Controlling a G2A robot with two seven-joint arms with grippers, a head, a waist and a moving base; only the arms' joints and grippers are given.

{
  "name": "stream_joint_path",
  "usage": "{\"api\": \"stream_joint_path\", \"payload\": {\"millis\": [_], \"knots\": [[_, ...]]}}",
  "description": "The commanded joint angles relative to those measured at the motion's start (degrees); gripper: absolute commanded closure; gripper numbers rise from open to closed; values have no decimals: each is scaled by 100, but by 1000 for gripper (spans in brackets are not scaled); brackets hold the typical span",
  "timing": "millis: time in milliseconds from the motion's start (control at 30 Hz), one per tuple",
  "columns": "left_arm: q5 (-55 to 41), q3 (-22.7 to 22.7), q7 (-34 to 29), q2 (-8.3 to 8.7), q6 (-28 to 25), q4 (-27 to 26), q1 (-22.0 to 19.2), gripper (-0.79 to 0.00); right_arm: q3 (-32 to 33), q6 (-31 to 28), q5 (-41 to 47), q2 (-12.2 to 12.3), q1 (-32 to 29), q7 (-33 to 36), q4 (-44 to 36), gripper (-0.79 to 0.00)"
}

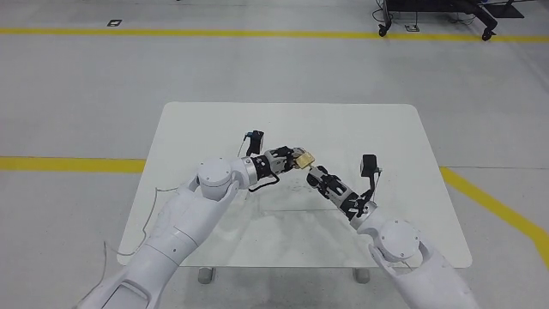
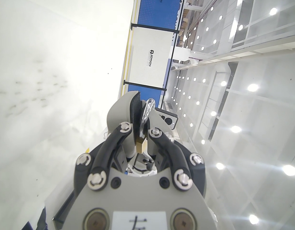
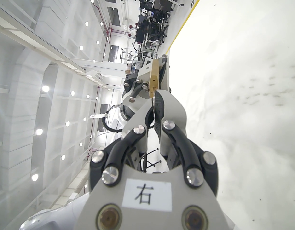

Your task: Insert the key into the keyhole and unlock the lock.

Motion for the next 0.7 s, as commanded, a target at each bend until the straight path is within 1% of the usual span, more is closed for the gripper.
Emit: {"api": "stream_joint_path", "payload": {"millis": [0, 333, 367, 400, 433, 533, 667], "knots": [[45, 5, -31, -3, 4, -5, -3, 0, 1, 2, -41, -5, -20, 2, -28, 0], [215, 18, -147, -21, -16, -8, -11, 0, 13, 95, -218, -50, 26, -139, -14, 0], [202, 7, -145, -23, -16, -2, -8, 0, 18, 67, -218, -54, 30, -137, -16, -89], [190, -5, -134, -26, -19, 3, -5, 0, 33, 4, -198, -59, 28, -150, -25, -730], [175, -17, -125, -28, -18, 7, 0, 0, 47, -62, -186, -62, 16, -154, -31, -785], [161, -43, -98, -35, -4, 28, 7, 0, 90, -223, -230, -60, -23, -72, -29, -785], [175, -50, -90, -46, 0, 40, 13, 0, 90, -223, -230, -60, -23, -72, -29, -785]]}}
